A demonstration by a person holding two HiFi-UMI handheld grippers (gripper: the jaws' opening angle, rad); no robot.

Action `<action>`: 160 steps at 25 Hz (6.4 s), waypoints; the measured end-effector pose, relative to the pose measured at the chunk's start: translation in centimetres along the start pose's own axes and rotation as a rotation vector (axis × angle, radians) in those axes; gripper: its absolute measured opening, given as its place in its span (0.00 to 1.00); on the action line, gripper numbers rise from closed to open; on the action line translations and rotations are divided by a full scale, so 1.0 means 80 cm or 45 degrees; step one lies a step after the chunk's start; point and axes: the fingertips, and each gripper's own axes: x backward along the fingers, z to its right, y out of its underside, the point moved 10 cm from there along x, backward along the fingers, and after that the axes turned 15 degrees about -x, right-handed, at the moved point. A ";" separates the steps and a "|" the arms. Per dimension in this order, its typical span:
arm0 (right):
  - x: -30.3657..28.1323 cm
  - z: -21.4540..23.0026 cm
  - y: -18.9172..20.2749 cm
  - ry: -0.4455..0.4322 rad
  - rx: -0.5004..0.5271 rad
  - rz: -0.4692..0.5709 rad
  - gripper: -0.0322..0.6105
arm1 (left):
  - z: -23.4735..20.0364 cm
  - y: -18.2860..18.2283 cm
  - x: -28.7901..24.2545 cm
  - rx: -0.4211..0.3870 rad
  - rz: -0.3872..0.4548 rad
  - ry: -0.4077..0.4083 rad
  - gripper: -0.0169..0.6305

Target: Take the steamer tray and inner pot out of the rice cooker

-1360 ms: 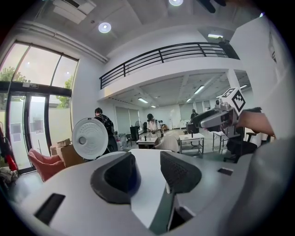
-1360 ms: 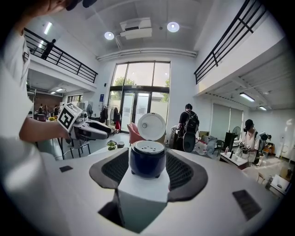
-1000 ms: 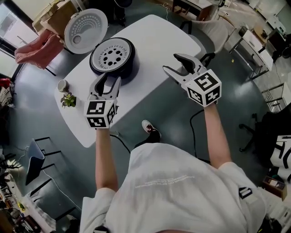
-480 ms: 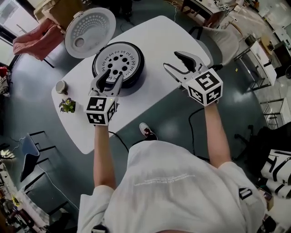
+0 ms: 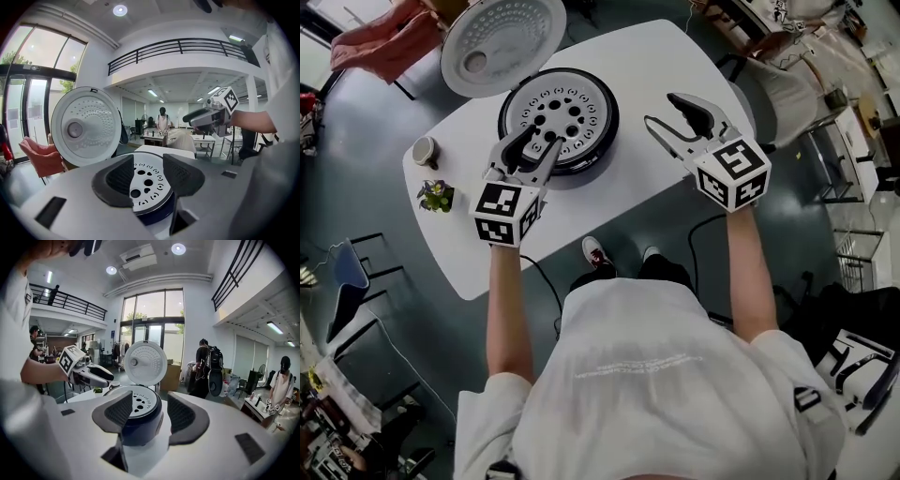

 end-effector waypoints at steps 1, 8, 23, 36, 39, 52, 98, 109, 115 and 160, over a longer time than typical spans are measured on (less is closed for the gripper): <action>-0.005 0.004 0.000 -0.015 -0.001 -0.005 0.43 | 0.001 0.001 0.000 0.005 -0.007 -0.005 0.35; -0.046 0.043 -0.008 -0.167 0.005 -0.035 0.43 | 0.001 0.003 -0.005 0.025 -0.085 -0.091 0.35; -0.106 0.088 -0.013 -0.477 -0.038 -0.076 0.43 | 0.024 -0.026 -0.061 -0.030 -0.327 0.148 0.43; -0.108 0.105 0.036 -0.486 -0.120 -0.164 0.45 | 0.054 -0.012 -0.152 -0.056 -0.620 0.578 0.53; -0.102 0.110 0.043 -0.473 -0.123 -0.175 0.45 | 0.061 -0.005 -0.166 -0.098 -0.690 0.617 0.53; -0.089 0.126 0.056 -0.441 -0.139 -0.200 0.45 | 0.083 0.021 -0.190 -0.148 -0.792 0.669 0.51; -0.095 0.074 -0.030 -0.560 0.066 -0.051 0.41 | 0.040 -0.054 -0.059 -0.053 -0.194 -0.043 0.11; -0.130 0.011 -0.062 -0.763 0.182 -0.014 0.41 | 0.028 -0.057 0.019 -0.098 -0.310 -0.288 0.11; -0.152 -0.031 -0.061 -0.895 0.218 -0.049 0.41 | 0.039 -0.040 0.062 -0.070 -0.418 -0.398 0.11; -0.330 -0.351 0.133 -1.115 0.158 -0.606 0.41 | 0.050 0.268 0.231 0.216 -0.964 -0.082 0.11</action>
